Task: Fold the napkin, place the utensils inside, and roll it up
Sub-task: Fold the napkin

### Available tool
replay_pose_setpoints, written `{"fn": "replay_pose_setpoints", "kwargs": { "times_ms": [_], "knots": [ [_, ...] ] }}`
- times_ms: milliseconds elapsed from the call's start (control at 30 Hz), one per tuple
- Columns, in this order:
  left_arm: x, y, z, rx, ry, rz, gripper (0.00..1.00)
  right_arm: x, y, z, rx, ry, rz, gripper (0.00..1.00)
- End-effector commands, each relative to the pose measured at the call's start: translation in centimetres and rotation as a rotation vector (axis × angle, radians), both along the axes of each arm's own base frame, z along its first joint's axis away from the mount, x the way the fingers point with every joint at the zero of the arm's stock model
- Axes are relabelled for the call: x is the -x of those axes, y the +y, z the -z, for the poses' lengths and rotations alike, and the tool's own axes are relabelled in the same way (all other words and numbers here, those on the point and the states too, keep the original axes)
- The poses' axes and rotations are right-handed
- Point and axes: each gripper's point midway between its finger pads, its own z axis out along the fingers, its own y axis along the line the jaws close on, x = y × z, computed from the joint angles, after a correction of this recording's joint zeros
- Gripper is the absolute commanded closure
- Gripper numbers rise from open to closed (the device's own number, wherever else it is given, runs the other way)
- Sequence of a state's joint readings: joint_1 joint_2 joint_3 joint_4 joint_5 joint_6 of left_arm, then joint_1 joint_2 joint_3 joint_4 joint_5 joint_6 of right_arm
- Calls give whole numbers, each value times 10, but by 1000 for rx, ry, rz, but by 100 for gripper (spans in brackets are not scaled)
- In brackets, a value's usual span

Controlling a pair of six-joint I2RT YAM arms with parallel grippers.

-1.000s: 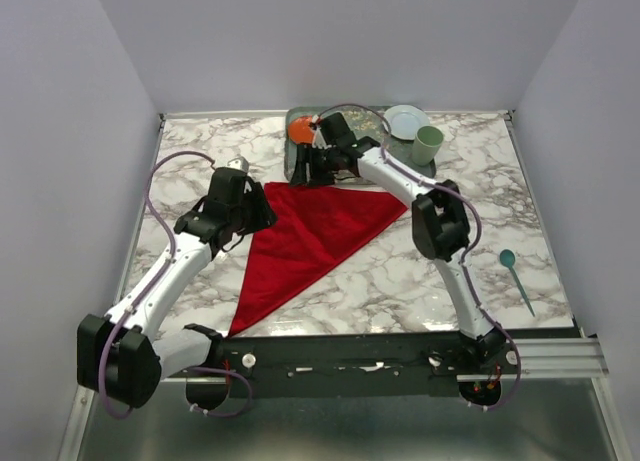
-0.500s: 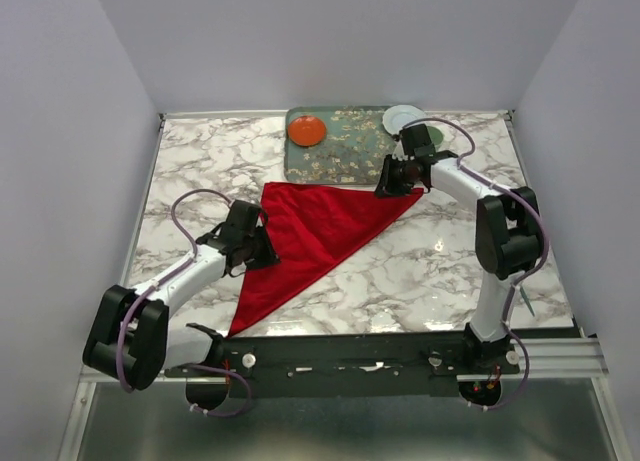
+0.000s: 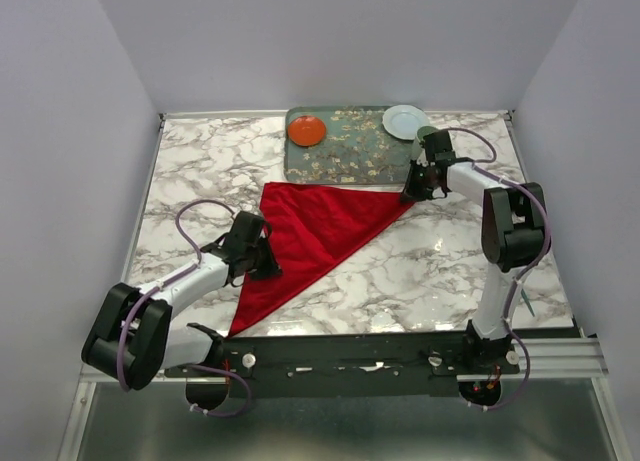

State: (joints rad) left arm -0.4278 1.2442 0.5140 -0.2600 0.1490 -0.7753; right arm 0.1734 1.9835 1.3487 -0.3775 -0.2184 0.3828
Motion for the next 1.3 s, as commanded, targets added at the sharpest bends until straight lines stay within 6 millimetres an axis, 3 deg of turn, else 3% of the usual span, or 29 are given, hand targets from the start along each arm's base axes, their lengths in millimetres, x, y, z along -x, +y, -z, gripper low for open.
{"fn": "replay_pose_setpoints", "kwargs": {
  "times_ms": [0,167,267,367,467,700,867,967,1167,1267],
  "knots": [
    [-6,-3,-14,13,-47,4,85,18,-11,-1,22,14,75,94],
    [-8,-13,-27,60,-62,33,82,20,-17,-21,6,24,140,94],
    [-11,-18,-34,80,-70,47,80,11,-17,-31,-6,-1,144,91],
    [-14,-21,-35,88,-77,57,78,-3,-17,-33,-13,-7,150,85],
    [-12,-21,-29,83,-54,62,78,-8,-25,-23,-18,45,165,84],
    [-7,-17,-40,93,-85,39,78,26,-48,6,48,168,175,84],
    [-8,-17,-54,100,-105,44,77,34,-64,3,76,174,169,84],
    [-10,-15,-61,93,-117,40,76,31,-74,-10,129,129,165,84],
    [-14,-14,-59,78,-124,37,74,11,-44,-37,68,40,86,84],
    [-16,-16,-54,77,-113,40,74,4,-31,-34,33,48,60,84]
  ]
}}
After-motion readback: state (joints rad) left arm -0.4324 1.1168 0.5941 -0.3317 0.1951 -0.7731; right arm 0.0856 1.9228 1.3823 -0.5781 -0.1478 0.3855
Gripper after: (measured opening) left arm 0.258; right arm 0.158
